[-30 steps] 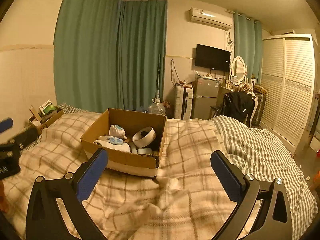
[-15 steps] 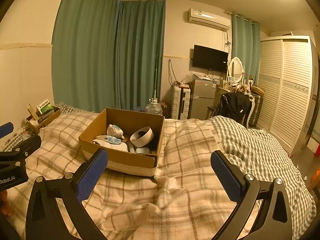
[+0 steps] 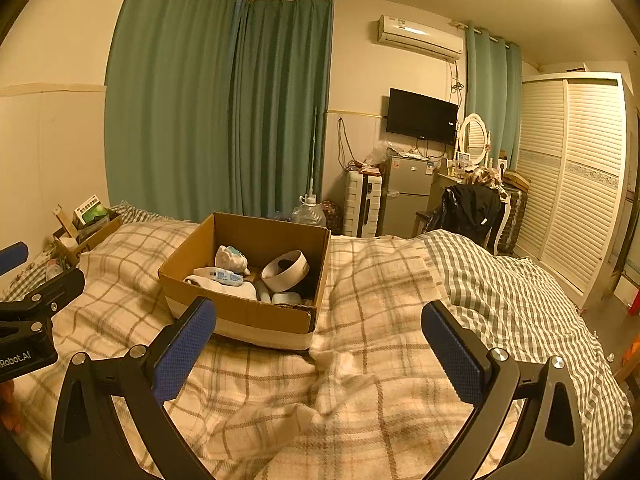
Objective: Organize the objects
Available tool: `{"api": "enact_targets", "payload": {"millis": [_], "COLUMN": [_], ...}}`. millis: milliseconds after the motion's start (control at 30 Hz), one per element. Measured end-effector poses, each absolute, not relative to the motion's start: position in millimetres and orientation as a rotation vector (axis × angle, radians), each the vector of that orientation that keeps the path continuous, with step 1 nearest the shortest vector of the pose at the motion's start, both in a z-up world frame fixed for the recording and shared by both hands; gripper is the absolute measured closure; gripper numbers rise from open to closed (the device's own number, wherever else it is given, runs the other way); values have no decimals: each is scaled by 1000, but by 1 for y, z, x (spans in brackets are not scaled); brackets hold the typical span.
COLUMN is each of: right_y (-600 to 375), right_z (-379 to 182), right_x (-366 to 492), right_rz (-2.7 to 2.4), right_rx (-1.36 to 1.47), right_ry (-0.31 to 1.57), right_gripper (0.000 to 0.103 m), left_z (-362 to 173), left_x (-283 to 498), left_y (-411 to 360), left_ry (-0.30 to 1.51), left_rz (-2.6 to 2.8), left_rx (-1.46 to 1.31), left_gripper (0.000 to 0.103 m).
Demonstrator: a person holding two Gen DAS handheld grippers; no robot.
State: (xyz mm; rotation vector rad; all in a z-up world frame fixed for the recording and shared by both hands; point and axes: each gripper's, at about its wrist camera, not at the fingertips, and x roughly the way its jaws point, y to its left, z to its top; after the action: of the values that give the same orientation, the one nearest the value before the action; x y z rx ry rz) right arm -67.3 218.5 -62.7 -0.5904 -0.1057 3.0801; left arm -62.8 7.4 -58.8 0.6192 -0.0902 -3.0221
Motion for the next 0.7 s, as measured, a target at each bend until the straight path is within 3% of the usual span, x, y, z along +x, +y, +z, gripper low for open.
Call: {"api": "enact_targets", "payload": {"millis": [700], "right_y": [215], "right_z": [-63], "right_x": [-68], "right_rz": [3081], "right_rx": [-594], "right_ry": [-109], "right_gripper": [1], "left_z": [-60], "left_x": [-63], "left_y": [9], "left_ry": [-95], "left_rz": [-3022], "left_rx": [625], "left_gripper": [0]}}
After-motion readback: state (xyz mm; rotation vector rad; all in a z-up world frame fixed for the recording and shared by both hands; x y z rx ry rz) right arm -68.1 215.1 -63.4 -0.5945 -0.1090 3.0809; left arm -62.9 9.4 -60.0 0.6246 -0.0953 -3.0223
